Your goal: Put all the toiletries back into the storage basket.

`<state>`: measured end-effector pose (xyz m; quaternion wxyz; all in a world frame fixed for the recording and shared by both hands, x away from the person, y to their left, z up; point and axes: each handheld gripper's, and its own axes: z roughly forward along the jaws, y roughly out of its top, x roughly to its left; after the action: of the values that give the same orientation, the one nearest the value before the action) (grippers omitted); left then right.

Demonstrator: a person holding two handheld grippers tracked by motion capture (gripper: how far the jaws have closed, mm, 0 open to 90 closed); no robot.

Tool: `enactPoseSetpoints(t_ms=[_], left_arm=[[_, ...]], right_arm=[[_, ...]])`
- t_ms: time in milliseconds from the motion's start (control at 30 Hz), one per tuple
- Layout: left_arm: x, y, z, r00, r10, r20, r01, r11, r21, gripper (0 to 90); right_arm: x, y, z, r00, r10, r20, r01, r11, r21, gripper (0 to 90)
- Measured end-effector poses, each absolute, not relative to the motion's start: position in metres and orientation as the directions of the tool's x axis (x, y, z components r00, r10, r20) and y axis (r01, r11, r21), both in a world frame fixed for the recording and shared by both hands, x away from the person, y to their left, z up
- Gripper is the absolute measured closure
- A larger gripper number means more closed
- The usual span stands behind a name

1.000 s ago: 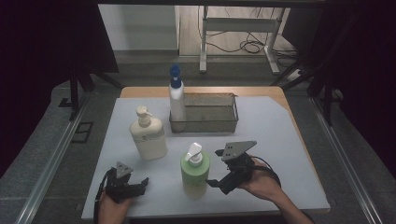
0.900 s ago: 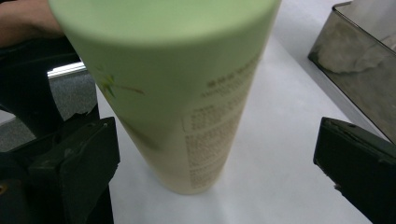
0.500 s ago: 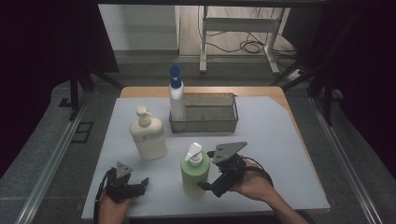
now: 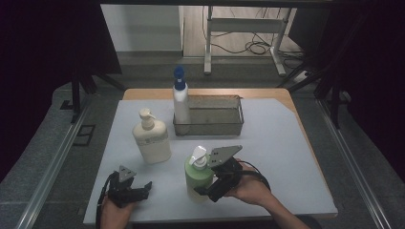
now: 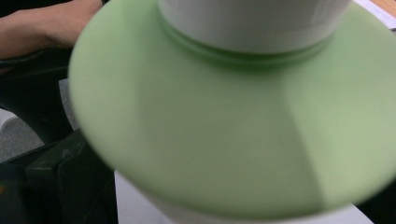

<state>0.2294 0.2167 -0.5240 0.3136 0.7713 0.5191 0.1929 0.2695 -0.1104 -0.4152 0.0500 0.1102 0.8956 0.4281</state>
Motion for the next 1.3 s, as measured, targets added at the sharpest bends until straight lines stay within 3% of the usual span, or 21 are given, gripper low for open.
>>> enactPoseSetpoints(t_ms=[233, 467, 1300], left_arm=[[0.229, 0.217, -0.524, 0.387, 0.922, -0.029, 0.68, -0.264, 0.684, 12.5], [0.229, 0.217, -0.524, 0.387, 0.922, -0.03, 0.68, -0.264, 0.684, 12.5], [0.23, 0.217, -0.524, 0.39, 0.92, -0.026, 0.679, -0.268, 0.684, 12.5]], right_arm=[[0.271, -0.106, -0.417, -0.969, 0.245, 0.013, 0.162, 0.6, 0.784, 2.5], [0.272, -0.105, -0.418, -0.97, 0.241, 0.028, 0.169, 0.588, 0.791, 10.8], [0.272, -0.109, -0.407, -0.96, 0.279, -0.012, 0.164, 0.598, 0.785, 12.3]])
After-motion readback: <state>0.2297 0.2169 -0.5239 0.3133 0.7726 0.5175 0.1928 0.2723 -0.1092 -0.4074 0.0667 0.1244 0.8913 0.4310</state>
